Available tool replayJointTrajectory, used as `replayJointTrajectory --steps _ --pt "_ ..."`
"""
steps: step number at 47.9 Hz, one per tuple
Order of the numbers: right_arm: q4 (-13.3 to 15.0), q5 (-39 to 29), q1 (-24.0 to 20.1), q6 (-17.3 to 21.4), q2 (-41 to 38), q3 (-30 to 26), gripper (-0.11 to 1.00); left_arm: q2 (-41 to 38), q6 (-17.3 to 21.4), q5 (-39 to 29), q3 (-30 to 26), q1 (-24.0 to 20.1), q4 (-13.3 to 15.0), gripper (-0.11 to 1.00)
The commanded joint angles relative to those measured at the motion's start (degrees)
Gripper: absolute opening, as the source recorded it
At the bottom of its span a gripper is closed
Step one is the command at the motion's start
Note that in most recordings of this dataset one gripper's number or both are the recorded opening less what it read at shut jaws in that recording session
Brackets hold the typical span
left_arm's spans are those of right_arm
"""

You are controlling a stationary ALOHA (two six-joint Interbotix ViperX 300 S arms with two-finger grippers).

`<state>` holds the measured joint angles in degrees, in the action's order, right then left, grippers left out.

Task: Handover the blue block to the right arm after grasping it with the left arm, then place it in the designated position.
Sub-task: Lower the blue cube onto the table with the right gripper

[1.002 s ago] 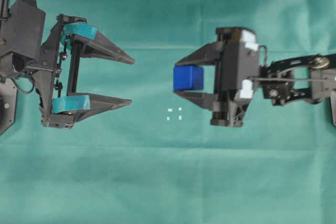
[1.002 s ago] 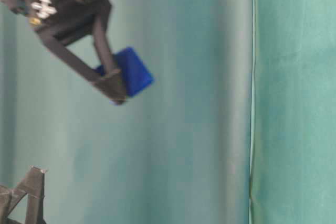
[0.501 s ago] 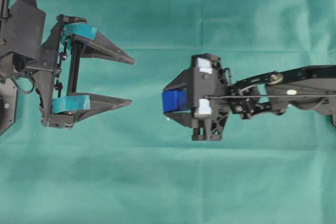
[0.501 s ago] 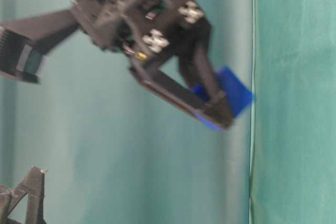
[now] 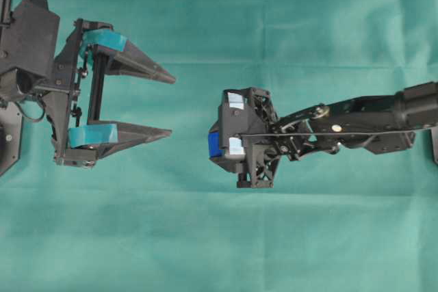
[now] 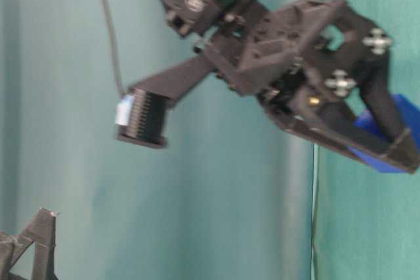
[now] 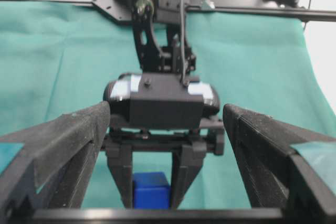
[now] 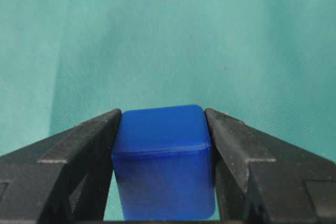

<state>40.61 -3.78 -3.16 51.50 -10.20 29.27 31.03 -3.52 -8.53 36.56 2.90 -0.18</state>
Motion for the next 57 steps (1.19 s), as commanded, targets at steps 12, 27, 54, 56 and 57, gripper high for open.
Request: replayJointTrajectory --steps 12,27,54,56,57 --pt "-0.3 4.7 1.2 0.1 -2.7 -2.3 0.52 0.3 0.1 0.3 -1.1 -0.3 -0.1 1.00" --pt "-0.6 5.1 1.7 0.1 -4.0 -2.5 0.52 0.3 0.1 0.3 -1.1 -0.4 -0.1 1.00" --pt "-0.6 6.3 1.7 0.0 -4.0 -2.5 0.52 0.3 0.1 0.3 -1.1 -0.6 -0.1 1.00" --pt "-0.6 6.3 1.7 0.0 -4.0 -2.5 0.52 0.3 0.0 0.3 -1.1 -0.6 -0.1 1.00" --pt "-0.6 6.3 1.7 0.0 -4.0 -2.5 0.52 0.3 0.0 0.3 -1.1 -0.6 -0.1 1.00"
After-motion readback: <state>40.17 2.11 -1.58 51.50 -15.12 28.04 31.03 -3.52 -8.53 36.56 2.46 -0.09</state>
